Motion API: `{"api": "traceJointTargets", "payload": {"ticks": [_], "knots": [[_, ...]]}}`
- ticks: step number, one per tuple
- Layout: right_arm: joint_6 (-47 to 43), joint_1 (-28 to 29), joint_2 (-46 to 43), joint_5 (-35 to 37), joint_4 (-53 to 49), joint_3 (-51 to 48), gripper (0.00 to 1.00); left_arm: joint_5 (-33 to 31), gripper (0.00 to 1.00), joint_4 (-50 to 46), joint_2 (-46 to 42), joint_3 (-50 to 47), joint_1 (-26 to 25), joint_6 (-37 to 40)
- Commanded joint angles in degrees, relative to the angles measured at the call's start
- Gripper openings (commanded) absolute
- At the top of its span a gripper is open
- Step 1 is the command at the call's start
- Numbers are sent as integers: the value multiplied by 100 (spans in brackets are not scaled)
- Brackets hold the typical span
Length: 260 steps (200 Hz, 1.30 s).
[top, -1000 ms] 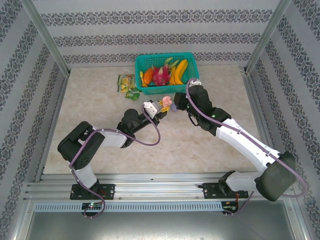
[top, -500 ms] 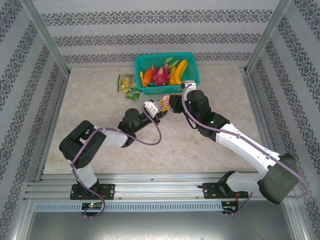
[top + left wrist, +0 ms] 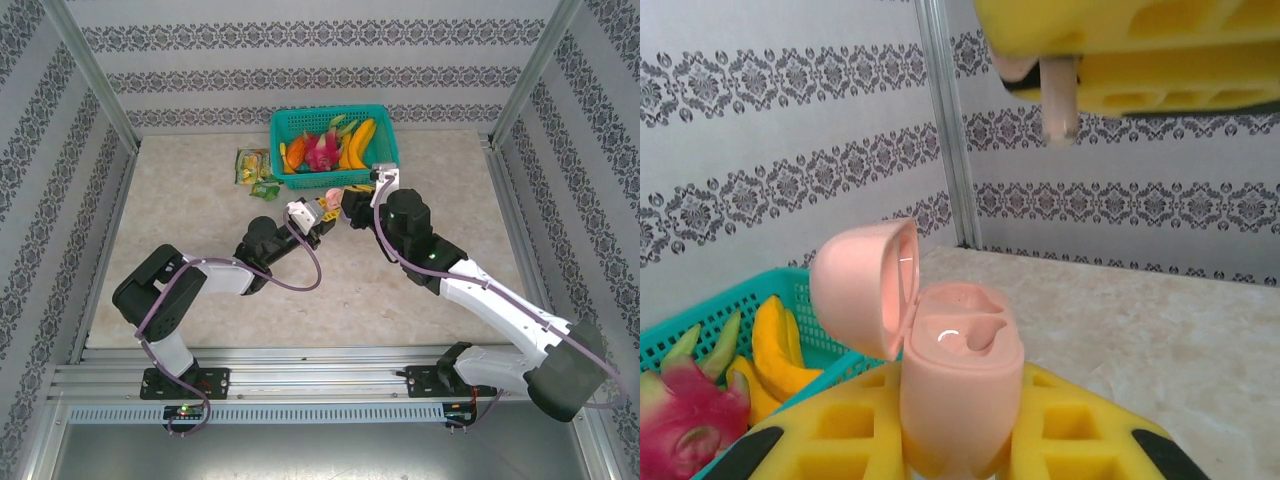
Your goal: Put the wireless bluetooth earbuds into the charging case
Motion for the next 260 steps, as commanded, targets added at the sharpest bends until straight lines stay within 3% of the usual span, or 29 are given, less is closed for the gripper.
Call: {"api": "traceJointTargets", "payload": {"ticks": [1,260], "knots": [[-113,43,-108,-126,363,-170,25,102,0,167,-221,31,-97,-46],[257,-172,155,-311,747,-417,24,180,0,13,-437,115,-185,8]]}}
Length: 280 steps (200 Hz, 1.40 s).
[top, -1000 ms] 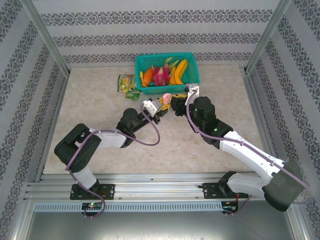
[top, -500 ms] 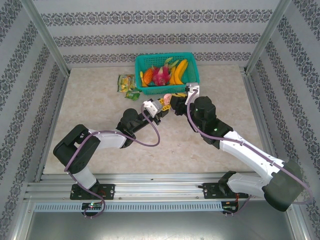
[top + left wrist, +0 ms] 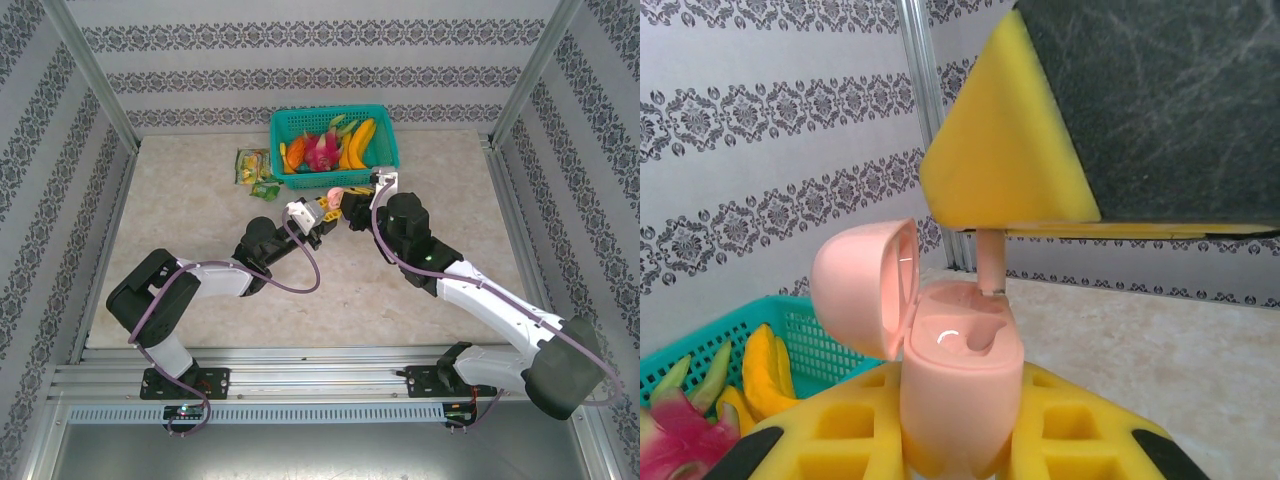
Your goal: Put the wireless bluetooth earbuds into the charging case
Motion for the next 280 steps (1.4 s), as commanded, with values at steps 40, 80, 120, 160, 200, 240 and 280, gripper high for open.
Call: {"api": "traceJointTargets", "payload": {"ticks": [40,80,120,160,200,240,280], "knots": [[143,-78,79,-104,244,-121,24,154,0,48,-205,128,-102,0],[157,-92,140,-183,241,-79,23,171,0,44,-193,144,-107,-9],[131,-104,196,-190,223,-100,23,191,0,38,-248,155,-107,-10],[131,-98,218,-244,211,-133,22,179,0,-2,-284,176,-107,26],[111,-102,188,-368,188,-204,22,166,0,5,-269,187,-104,26],[61,-101,172,-498,142,-262,22,145,0,-15,-271,216,-107,21],[-7,-90,201,-599,100,-292,22,145,0,-35,-282,245,-106,12]]}}
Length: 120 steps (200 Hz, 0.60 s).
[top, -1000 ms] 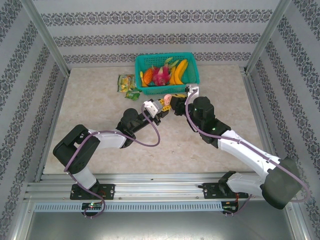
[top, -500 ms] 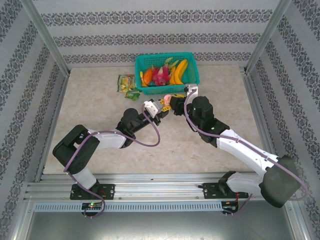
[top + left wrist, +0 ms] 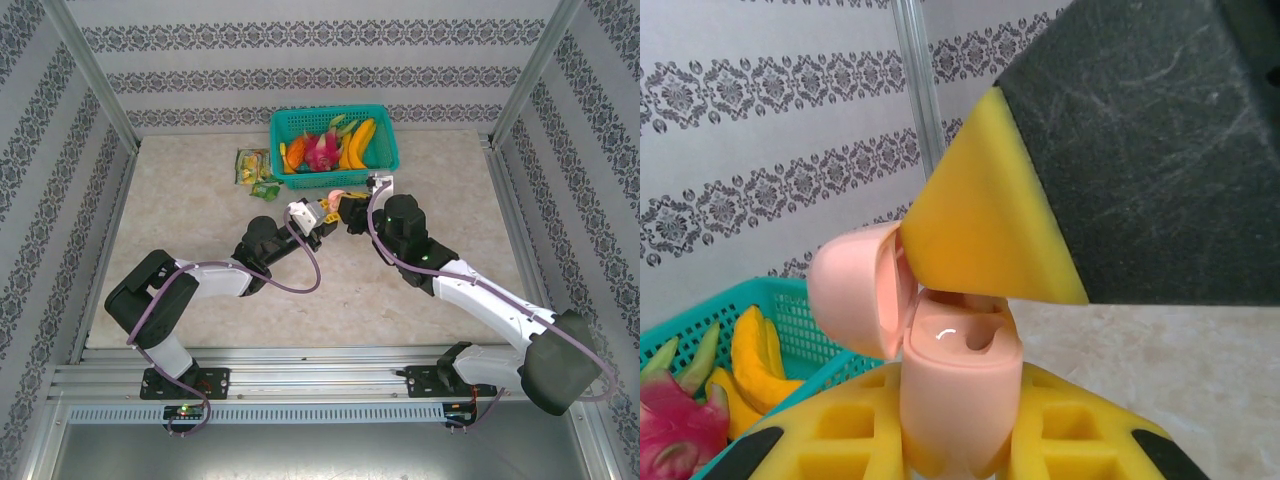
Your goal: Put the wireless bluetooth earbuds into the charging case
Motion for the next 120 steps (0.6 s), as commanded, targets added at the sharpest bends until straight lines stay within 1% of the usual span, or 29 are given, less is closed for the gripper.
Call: {"api": "traceJointTargets", "payload": {"ticks": [1,69,93,120], "knots": [[-68,-19,31,-224,-118,-102,22,81,0,276,-231,227,-102,10],[-223,-26,232,-337,-424,146,22,83,0,226,-223,230,-102,-64],[-193,-26,320,-344,-645,399,25,47,0,291,-147,191,-102,-192],[-115,-29,452,-374,-1000,726,33,-8,0,473,28,135,-102,-421]]}}
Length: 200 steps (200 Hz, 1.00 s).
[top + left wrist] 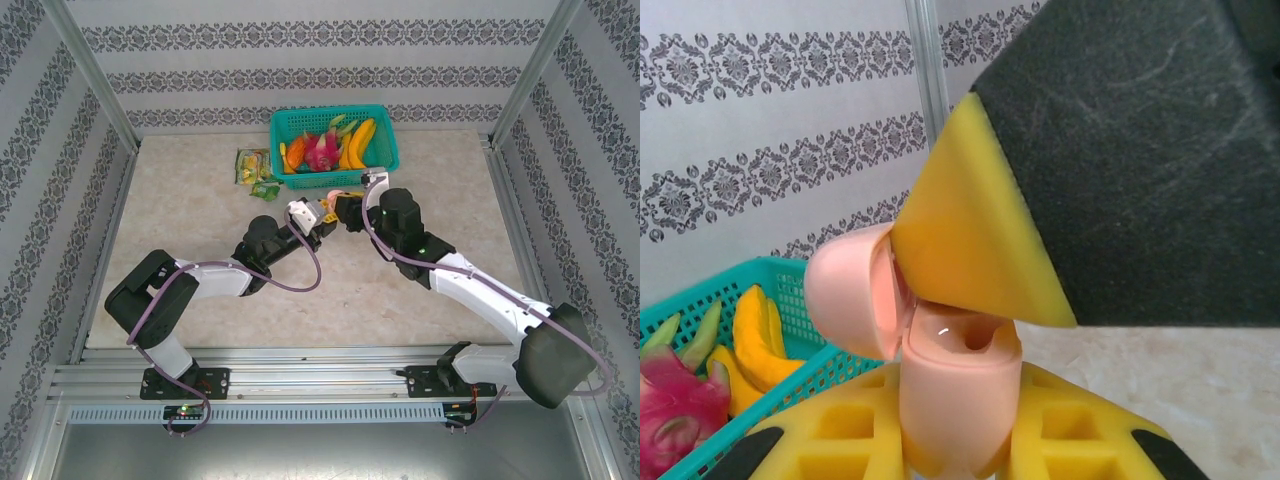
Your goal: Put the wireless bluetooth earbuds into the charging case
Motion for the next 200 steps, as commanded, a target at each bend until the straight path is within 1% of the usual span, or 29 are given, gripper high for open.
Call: {"api": "traceJointTargets", "payload": {"ticks": [1,26,56,89,134,200], "knots": [[33,12,169,-246,-516,337,33,116,0,634,34,128,-104,-271],[118,9,242,-241,-669,484,37,-25,0,975,205,36,-104,-478],[221,-21,288,-217,-729,568,41,-43,0,1078,275,-7,-104,-584],[401,-85,320,-272,-745,691,48,-89,0,1093,309,-46,-105,-623],[718,-212,391,-456,-713,835,54,-127,0,1089,357,-63,-104,-691],[1227,-483,360,-804,-512,904,65,-165,0,1073,419,-92,-104,-720]]}}
